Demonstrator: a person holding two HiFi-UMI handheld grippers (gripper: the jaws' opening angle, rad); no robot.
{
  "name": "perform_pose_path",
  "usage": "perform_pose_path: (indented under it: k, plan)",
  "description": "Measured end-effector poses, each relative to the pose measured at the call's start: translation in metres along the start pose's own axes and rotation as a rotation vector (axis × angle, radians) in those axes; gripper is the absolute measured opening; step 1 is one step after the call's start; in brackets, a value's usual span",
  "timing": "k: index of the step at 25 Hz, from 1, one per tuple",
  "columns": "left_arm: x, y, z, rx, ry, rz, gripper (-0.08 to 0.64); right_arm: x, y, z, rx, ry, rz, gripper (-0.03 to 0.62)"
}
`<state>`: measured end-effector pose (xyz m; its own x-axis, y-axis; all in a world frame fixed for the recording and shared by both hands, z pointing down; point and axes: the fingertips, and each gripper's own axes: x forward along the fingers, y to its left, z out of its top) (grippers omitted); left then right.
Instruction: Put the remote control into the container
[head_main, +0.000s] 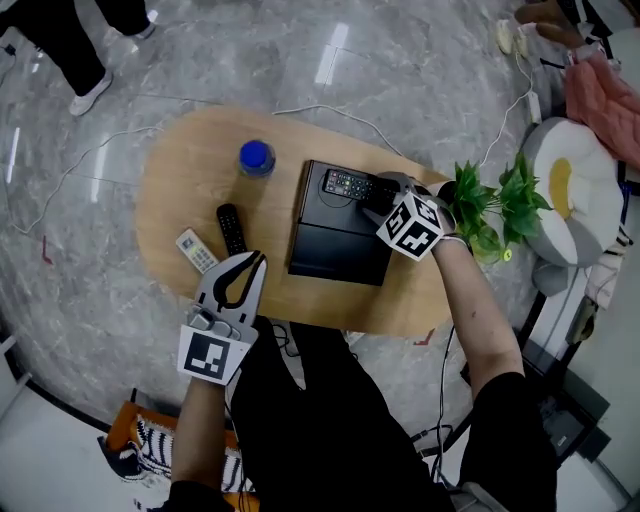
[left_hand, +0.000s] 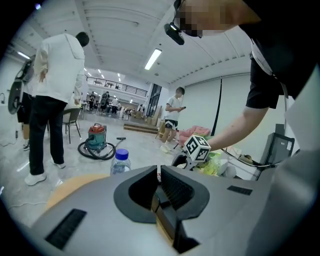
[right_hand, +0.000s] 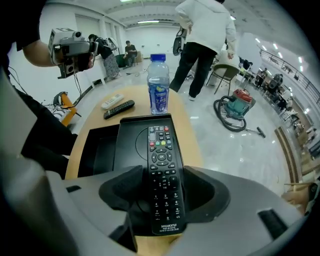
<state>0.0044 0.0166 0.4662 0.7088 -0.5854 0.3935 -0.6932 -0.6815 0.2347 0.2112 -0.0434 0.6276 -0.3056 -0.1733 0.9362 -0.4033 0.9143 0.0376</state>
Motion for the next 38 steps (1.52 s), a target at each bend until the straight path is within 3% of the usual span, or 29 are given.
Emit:
perform_pose_path:
  k: [3,11,17,25,38]
  plan:
    - [-0.002,0.005,-0.009,-0.013,0.013,-0.001,0.009,0.009,-0.004,-0.003,-0.053,0.043,0.019,0.247]
    - [-0.005,0.026,-0.026,-0.058,0.035,0.042,0.009,0.023,0.006,-0.005,-0.08,0.084,0.086,0.245]
    - [-0.008,0.031,-0.033,-0.104,0.027,0.048,0.009,0.023,0.004,-0.006,-0.05,0.101,0.126,0.245]
    - [-0.019,0.034,-0.042,-0.111,0.049,0.056,0.008,0.021,0.008,-0.004,-0.082,0.121,0.076,0.244]
    - [-0.025,0.025,-0.044,-0.068,0.047,0.002,0.008,-0.005,0.067,0.013,-0.055,0.025,0.029,0.242]
